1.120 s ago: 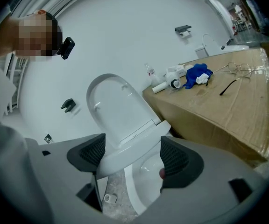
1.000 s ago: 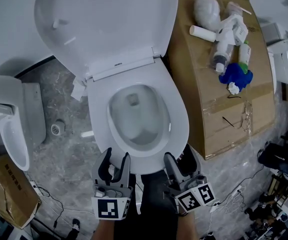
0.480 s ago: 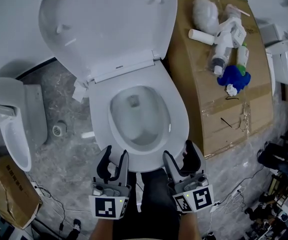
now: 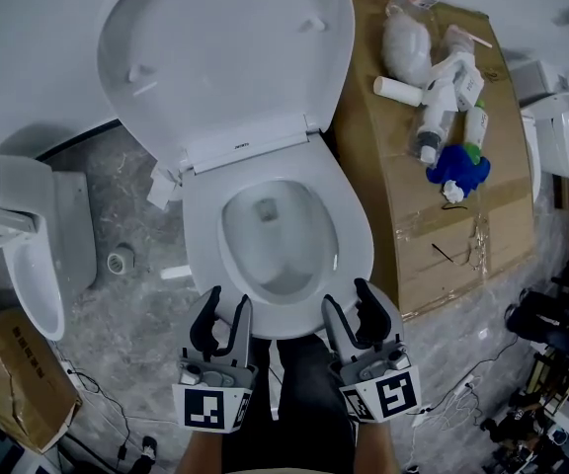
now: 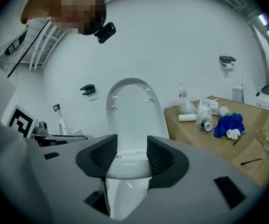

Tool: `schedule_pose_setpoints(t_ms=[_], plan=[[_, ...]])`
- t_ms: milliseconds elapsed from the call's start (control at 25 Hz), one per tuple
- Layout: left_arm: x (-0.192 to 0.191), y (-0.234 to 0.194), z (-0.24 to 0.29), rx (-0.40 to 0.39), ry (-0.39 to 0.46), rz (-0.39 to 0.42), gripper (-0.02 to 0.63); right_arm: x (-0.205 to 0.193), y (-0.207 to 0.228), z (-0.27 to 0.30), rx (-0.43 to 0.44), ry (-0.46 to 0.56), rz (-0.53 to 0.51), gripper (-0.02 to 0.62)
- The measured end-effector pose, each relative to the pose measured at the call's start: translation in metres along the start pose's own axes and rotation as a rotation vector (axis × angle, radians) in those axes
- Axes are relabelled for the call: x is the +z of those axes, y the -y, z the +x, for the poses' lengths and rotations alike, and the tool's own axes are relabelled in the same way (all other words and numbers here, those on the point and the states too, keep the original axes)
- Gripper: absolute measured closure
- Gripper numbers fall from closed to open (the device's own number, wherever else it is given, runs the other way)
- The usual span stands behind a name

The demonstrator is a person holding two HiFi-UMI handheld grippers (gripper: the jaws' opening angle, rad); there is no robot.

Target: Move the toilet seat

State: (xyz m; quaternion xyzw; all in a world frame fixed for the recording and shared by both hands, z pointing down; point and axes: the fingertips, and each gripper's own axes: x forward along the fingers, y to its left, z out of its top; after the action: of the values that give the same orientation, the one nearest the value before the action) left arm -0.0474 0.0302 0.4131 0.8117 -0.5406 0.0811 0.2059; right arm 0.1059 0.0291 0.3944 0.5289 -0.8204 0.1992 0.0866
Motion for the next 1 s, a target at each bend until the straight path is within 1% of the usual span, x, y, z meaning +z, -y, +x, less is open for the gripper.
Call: schedule_pose_setpoints(t_ms=[160,320,400,440,520,600,640,760,920,1000], plan=[[0.009,-0.004,0.002,0.003,0.013,0.005,0.446,0.009,-0.004,0.004,0.007,0.003,-0.025,0.410],[0.020,-0.008,0.005,0.003,0.022,0.004,0.454,0.022,-0.006,0.010,0.008,0.032,-0.043,0.430],[0.027,-0.011,0.007,0.006,0.030,0.002,0.459,0.029,-0.005,0.014,0.006,0.040,-0.043,0.466],[0.030,-0.012,0.008,0.009,0.034,0.003,0.462,0.032,-0.004,0.015,0.007,0.043,-0.043,0.474],[0.035,-0.016,0.009,0.018,0.035,0.015,0.493,0.038,-0.003,0.018,0.008,0.049,-0.049,0.488],[0.038,-0.019,0.011,0.027,0.035,0.037,0.555,0.044,-0.003,0.021,0.006,0.055,-0.054,0.491],[0.040,-0.021,0.011,0.028,0.039,0.044,0.571,0.046,-0.003,0.023,0.004,0.058,-0.054,0.494],[0.047,-0.025,0.013,0.034,0.056,0.051,0.584,0.052,-0.004,0.027,0.004,0.065,-0.054,0.497],[0.055,-0.029,0.016,0.046,0.051,0.047,0.592,0.062,-0.005,0.034,0.014,0.079,-0.069,0.500],[0.060,-0.031,0.018,0.051,0.063,0.047,0.595,0.068,-0.005,0.038,0.016,0.094,-0.076,0.503]])
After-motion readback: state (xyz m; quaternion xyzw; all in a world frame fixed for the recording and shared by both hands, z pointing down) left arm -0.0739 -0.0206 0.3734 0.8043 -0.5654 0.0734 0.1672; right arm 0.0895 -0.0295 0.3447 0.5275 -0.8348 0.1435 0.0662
